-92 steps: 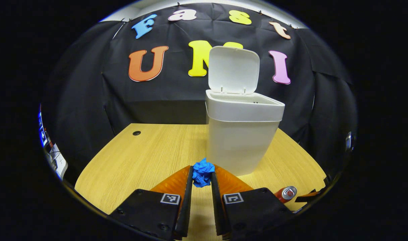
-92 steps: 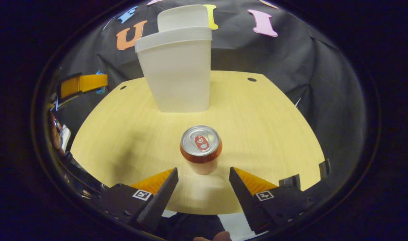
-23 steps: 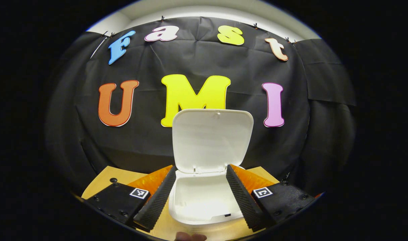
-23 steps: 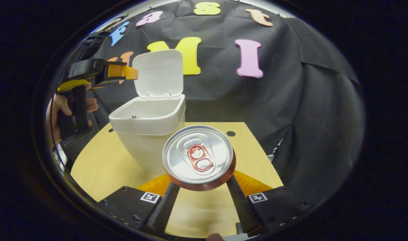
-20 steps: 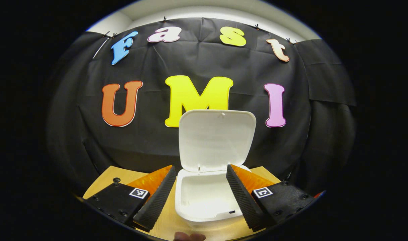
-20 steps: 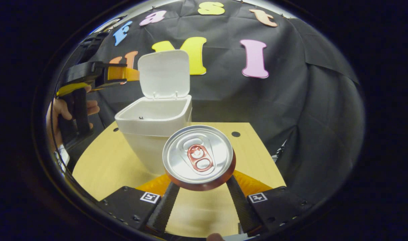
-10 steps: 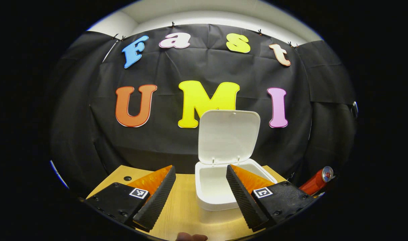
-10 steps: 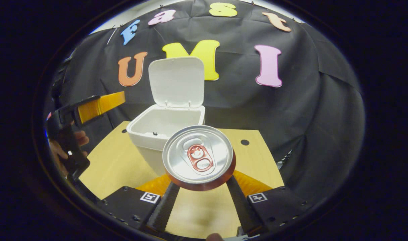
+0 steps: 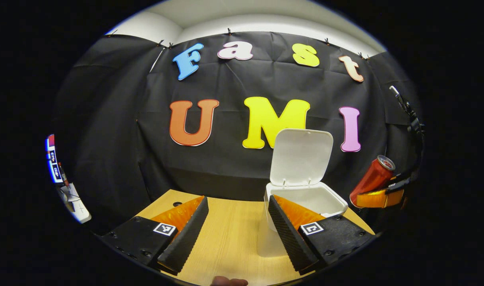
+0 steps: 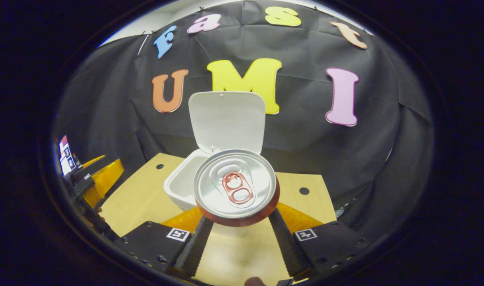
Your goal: Press the lid of the desktop garbage bin to open it, pick up the crumpled paper on the desktop and throw it into the bin, then pick up the pop can on the desktop and drop it into the bin, and finally close the garbage bin lid.
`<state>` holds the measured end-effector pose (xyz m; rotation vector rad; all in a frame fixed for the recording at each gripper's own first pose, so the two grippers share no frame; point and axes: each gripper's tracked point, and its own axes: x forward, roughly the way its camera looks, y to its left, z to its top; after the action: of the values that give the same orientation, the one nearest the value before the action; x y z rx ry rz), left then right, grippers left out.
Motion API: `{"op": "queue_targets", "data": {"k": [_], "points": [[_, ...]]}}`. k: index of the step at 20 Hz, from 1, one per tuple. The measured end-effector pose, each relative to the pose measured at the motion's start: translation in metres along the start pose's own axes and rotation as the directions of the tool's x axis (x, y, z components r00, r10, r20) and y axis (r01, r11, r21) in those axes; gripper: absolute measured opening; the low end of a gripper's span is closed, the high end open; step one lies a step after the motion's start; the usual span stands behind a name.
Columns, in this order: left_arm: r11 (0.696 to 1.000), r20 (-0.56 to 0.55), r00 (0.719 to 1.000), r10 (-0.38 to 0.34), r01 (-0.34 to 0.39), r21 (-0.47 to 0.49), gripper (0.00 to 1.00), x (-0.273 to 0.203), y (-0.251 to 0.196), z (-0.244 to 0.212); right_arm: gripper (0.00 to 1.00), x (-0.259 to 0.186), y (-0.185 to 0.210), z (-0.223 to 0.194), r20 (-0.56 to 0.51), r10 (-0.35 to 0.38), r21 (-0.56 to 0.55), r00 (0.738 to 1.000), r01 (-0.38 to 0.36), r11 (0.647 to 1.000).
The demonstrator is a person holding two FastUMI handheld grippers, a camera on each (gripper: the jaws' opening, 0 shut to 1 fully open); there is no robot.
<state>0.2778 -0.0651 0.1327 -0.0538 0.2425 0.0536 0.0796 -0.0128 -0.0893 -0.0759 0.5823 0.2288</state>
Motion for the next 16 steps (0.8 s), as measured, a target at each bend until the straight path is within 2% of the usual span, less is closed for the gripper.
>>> {"op": "queue_targets", "data": {"k": [1,2,8,16], "points": [[1.0,0.002,1.0,0.016,-0.016,-0.002,1.0,-0.004,0.006,0.001,0.81,0.006,0.002,0.005,0.001,0.003,-0.008,1.0,-0.003,1.0],[1.0,0.004,1.0,0.029,-0.029,-0.003,0.98,-0.008,0.012,0.002,0.8,0.012,0.005,0.011,0.004,0.012,-0.011,1.0,-0.012,1.0],[0.993,0.023,0.993,0.117,-0.117,0.002,0.98,-0.026,0.042,0.009,0.8,0.052,0.029,0.037,-0.008,0.053,-0.041,0.999,-0.053,0.998],[0.986,0.01,0.986,0.166,-0.166,-0.001,0.98,-0.034,0.057,0.004,0.8,0.092,0.04,0.039,-0.044,0.051,-0.086,0.998,-0.055,0.995]]}}
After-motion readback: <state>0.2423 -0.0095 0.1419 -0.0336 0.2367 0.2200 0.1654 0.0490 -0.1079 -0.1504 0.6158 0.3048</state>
